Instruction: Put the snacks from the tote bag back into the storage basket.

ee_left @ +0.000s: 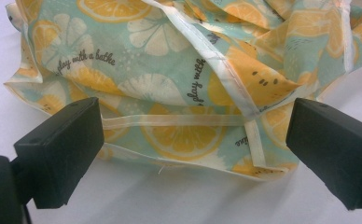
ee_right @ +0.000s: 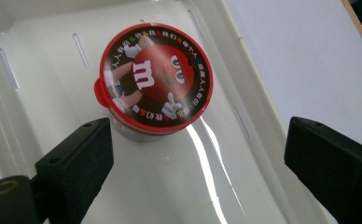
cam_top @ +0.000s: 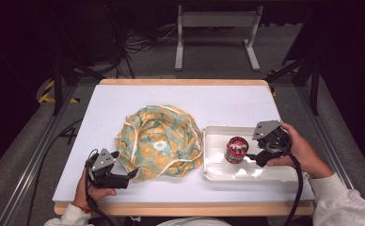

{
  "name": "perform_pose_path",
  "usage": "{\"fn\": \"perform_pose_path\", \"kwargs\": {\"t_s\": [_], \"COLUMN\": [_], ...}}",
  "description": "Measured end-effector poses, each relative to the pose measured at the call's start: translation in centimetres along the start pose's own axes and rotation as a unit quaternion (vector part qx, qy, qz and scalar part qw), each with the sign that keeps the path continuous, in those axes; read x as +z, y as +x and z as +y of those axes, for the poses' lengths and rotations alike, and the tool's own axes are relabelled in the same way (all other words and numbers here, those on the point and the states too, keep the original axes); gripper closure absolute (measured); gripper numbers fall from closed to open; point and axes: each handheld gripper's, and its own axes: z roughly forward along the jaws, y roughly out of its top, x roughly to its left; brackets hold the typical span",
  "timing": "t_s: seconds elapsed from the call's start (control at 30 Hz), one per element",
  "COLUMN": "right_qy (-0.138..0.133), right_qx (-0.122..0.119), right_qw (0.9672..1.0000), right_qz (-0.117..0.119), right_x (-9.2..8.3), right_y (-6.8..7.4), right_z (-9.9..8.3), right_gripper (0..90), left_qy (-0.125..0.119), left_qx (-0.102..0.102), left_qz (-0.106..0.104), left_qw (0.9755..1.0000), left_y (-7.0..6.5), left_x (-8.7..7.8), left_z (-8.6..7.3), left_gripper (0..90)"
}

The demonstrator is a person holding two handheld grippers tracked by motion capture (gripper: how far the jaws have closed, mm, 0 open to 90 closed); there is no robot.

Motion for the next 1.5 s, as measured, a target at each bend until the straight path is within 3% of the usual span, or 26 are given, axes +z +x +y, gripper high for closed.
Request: {"fn": "perform_pose_path", "kwargs": {"t_s": [0.23, 0.37, 0.7, 0.93, 1.1, 1.3, 1.5], "right_qy": [-0.009, -0.014, -0.038, -0.051, -0.074, -0.083, -0.101], "right_qx": [0.006, 0.011, 0.045, 0.078, 0.099, 0.107, 0.117], "right_qw": [0.9999, 0.9998, 0.9978, 0.9947, 0.9909, 0.9893, 0.9856], "right_qz": [-0.001, -0.013, -0.032, -0.042, -0.053, -0.054, -0.069], "right_x": [0.4, 0.6, 1.1, 1.2, 1.1, 0.8, 0.2], "right_y": [0.3, 0.5, 0.9, 1.0, 1.4, 1.8, 2.4], "right_z": [-1.3, -2.1, -4.7, -6.3, -7.6, -8.6, -9.6], "right_gripper": [7.0, 6.3, 5.7, 5.6, 5.5, 5.5, 6.1], "left_qy": [0.002, 0.002, 0.002, 0.001, 0.001, 0.001, 0.002], "left_qx": [0.001, 0.002, 0.001, 0.004, 0.004, 0.005, 0.005], "left_qz": [0.000, 0.001, 0.001, 0.003, 0.003, 0.003, 0.001], "left_qw": [1.0000, 1.0000, 1.0000, 1.0000, 1.0000, 1.0000, 1.0000], "left_y": [0.1, 0.1, 0.0, 0.1, 0.1, 0.1, 0.1], "left_x": [0.0, 0.0, 0.0, 0.0, 0.0, 0.0, 0.0], "left_z": [0.0, 0.0, 0.0, 0.0, 0.0, 0.0, 0.0], "left_gripper": [4.9, 4.9, 4.9, 4.9, 4.9, 4.9, 4.9]}}
